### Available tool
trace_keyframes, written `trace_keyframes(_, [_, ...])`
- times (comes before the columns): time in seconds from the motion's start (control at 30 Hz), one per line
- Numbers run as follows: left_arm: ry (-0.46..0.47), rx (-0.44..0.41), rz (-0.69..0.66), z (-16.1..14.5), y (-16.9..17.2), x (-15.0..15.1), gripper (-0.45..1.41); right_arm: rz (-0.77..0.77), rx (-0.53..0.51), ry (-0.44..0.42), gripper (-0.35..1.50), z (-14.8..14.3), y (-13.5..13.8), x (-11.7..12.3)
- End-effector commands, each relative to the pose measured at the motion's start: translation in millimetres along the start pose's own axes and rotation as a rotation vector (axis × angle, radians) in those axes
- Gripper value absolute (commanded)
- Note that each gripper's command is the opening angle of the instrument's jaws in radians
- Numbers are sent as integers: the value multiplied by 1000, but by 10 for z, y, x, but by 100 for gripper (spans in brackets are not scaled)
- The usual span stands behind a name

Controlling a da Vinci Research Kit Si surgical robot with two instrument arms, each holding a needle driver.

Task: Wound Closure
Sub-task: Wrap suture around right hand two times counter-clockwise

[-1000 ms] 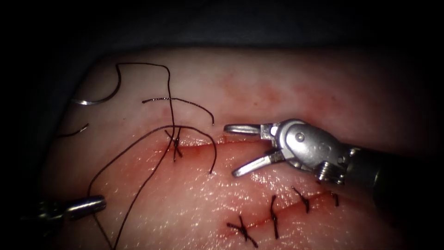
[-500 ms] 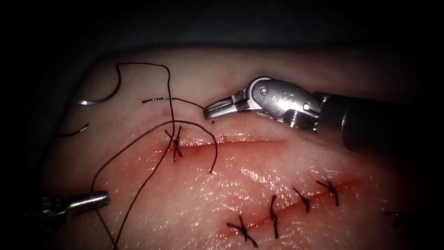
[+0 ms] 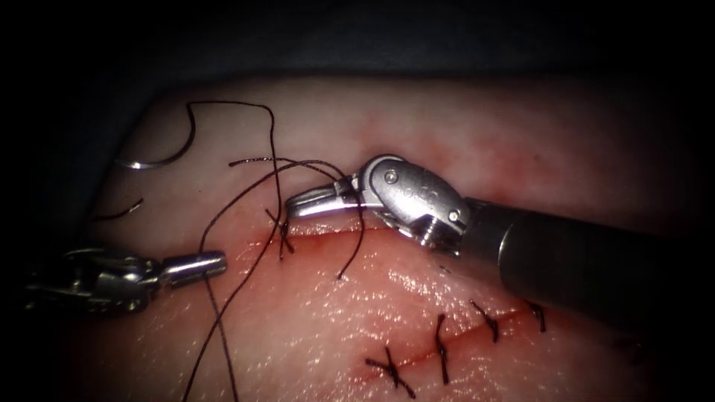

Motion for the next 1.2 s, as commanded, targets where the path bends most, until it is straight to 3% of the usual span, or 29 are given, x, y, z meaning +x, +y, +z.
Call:
trace_keyframes(0.03, [2, -10, -1, 14, -1, -5, -45, 2, 8, 25, -35, 17, 1, 4])
trace_keyframes(0.27, [1, -27, 0, 48, 3, -3, -45, 10, 17, 65, -35, 34, -19, 13])
trace_keyframes(0.37, [17, -42, 6, 64, 7, 9, -45, 17, -79, 63, -35, 40, -17, 15])
trace_keyframes(0.5, [26, -58, 16, 70, 12, 21, -45, 25, -224, -3, -35, 44, -15, 13])
trace_keyframes(0.57, [31, -60, 21, 70, 13, 29, -45, 44, -287, -32, 52, 46, -14, 12])
trace_keyframes(0.67, [36, -65, 25, 70, 13, 36, -45, 97, -348, -56, 103, 50, -11, 10])
trace_keyframes(0.7, [38, -70, 28, 70, 13, 43, -45, 98, -382, -82, 133, 54, -8, 9])
trace_keyframes(0.87, [49, -68, 57, 67, 6, 53, -45, 47, -350, -309, 125, 58, -9, 4])
trace_keyframes(1.03, [91, -64, 156, 61, -5, 57, -45, 42, -227, -418, 118, 60, -21, -7])
trace_keyframes(1.13, [116, -64, 176, 52, -18, 56, -45, 41, -131, -508, 108, 62, -30, -17])
trace_keyframes(1.2, [129, -76, 172, 46, -24, 52, -45, 48, -42, -510, 94, 59, -32, -19])
